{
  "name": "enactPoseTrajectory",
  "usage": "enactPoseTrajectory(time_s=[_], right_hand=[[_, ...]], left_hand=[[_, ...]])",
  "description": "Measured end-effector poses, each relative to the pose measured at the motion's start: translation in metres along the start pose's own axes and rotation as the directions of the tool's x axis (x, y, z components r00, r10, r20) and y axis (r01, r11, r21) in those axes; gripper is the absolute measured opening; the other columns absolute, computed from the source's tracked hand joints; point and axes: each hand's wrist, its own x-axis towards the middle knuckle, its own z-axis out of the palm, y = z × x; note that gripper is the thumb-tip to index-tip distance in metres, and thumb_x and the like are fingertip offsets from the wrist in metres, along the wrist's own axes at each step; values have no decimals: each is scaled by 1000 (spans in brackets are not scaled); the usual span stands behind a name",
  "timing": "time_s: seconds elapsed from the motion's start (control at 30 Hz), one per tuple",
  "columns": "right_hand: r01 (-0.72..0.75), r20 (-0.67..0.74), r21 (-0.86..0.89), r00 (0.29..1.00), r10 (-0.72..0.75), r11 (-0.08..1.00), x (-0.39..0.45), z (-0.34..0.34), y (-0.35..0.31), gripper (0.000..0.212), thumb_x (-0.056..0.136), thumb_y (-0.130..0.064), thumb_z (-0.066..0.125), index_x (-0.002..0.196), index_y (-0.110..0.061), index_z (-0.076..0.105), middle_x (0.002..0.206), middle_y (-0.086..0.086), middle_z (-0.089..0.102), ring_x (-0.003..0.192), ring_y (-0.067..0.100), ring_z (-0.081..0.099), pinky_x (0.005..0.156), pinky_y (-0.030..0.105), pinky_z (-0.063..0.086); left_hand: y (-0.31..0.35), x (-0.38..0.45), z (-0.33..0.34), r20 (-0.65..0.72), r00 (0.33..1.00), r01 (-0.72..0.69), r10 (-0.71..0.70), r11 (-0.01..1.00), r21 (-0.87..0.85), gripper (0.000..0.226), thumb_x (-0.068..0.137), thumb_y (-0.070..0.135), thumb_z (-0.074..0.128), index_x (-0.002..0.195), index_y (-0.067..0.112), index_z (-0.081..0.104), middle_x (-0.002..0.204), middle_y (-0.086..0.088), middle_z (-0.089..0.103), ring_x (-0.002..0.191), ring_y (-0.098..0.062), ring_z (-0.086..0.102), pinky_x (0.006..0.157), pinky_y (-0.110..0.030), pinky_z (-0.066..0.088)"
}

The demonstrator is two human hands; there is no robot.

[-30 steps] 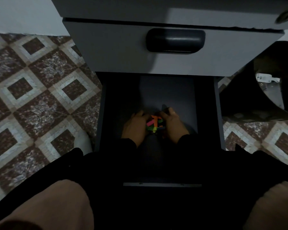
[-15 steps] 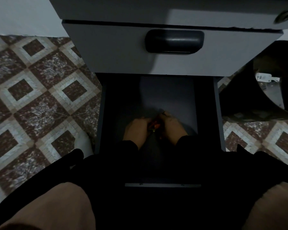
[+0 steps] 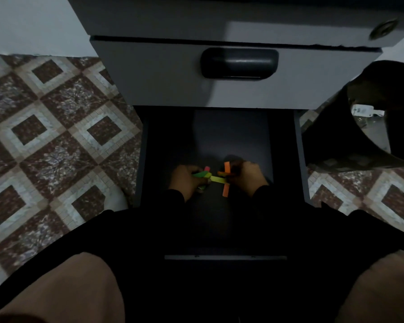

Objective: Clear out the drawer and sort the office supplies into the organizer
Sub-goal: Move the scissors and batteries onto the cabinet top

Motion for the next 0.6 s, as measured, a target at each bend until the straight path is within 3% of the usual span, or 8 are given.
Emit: enactPoseTrajectory(time_s=[0.07,0.13,0.2,0.4,0.5,0.6], right_hand=[[-79,17,137,997,77,987,-1,-4,3,30,84,-10,66,114,-12,63,114,10,65,99,23,62,73,21,50],[-106,18,244,994,105,964,-4,-7,5,17,80,-6,69,95,-13,66,102,15,69,78,23,64,50,17,48],[-98,27,335,995,94,937,-12,-12,6,18,79,-1,68,75,-16,60,85,18,68,58,21,60,42,21,46],[-54,17,536,998,54,842,-50,-43,-9,26,82,12,58,71,-11,54,44,-3,53,28,2,44,31,16,39],[-12,-10,573,1000,22,820,-71,-67,-20,18,81,13,60,78,-4,54,48,1,53,29,2,43,31,16,38],[58,-61,565,998,-28,823,-92,-91,-30,25,80,10,63,70,-9,52,38,-6,52,29,2,44,31,15,37]], left_hand=[[2,-4,-2,8,1000,16,-16,998,-68,14,77,-8,68,80,4,63,64,-7,54,39,-1,53,42,-14,47],[7,-11,-3,6,1000,25,-25,990,-136,14,78,-8,68,85,3,63,65,-7,55,47,-7,55,44,-14,49],[14,-19,-4,7,1000,13,-12,981,-195,16,78,-8,67,90,2,63,68,-8,55,57,-14,55,45,-15,50],[44,-52,-11,36,998,-38,49,966,-255,17,78,-7,68,93,-2,61,72,-8,57,62,-15,56,48,-17,53],[64,-68,-19,38,996,-74,85,972,-222,15,77,-5,70,90,-1,62,72,-7,57,60,-16,57,51,-20,54],[91,-86,-28,40,988,-138,148,972,-187,24,78,-3,70,100,-5,62,78,-6,58,64,-15,58,51,-19,54]])
